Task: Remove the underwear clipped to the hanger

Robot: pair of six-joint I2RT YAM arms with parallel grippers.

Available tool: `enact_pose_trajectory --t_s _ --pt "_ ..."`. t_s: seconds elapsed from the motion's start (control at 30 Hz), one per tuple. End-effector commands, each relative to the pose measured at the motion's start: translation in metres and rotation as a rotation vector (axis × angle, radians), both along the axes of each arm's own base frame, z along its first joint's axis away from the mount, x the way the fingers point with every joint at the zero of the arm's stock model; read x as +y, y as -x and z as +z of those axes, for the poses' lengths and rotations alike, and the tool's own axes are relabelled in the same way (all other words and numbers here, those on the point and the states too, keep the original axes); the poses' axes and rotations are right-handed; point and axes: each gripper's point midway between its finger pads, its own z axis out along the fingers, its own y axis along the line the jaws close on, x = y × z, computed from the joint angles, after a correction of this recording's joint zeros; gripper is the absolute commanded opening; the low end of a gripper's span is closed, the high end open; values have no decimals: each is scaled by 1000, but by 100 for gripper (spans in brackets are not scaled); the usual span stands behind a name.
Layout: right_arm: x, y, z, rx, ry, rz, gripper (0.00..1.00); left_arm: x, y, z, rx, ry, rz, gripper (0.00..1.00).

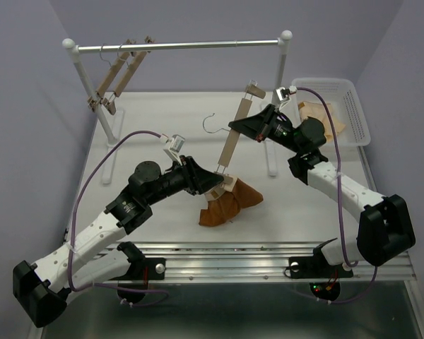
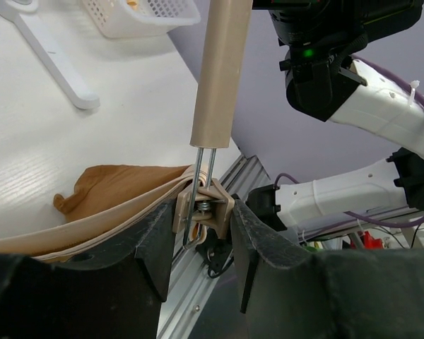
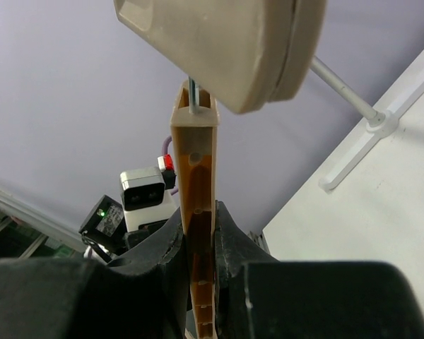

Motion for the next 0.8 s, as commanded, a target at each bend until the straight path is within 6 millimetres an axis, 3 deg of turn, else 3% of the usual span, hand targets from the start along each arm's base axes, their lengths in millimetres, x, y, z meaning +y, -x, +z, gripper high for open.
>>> enact_pose_trajectory --t_s 0.0,0.2,0.33,0.4,0.47,0.63,0.7,0.77 --pt "-6 11 30 -88 -67 14 1 0 -4 47 -102 102 13 45" --pt "-8 10 26 -82 -73 -1 1 1 -7 46 -94 101 31 33" --pt "-8 9 24 -71 -68 -1 1 5 -11 45 -80 97 61 11" --pt "-7 9 22 -67 -66 0 6 5 -11 44 -77 99 64 9" --pt "-7 7 21 -60 -64 0 16 8 -14 42 -65 93 88 0" --pt "-4 5 15 -39 -57 15 33 16 -15 43 -71 113 125 0" --pt "-2 5 13 -40 -51 24 29 17 -14 45 -78 124 129 0" --pt "-2 4 17 -57 -49 23 1 20 -14 45 -78 128 137 0"
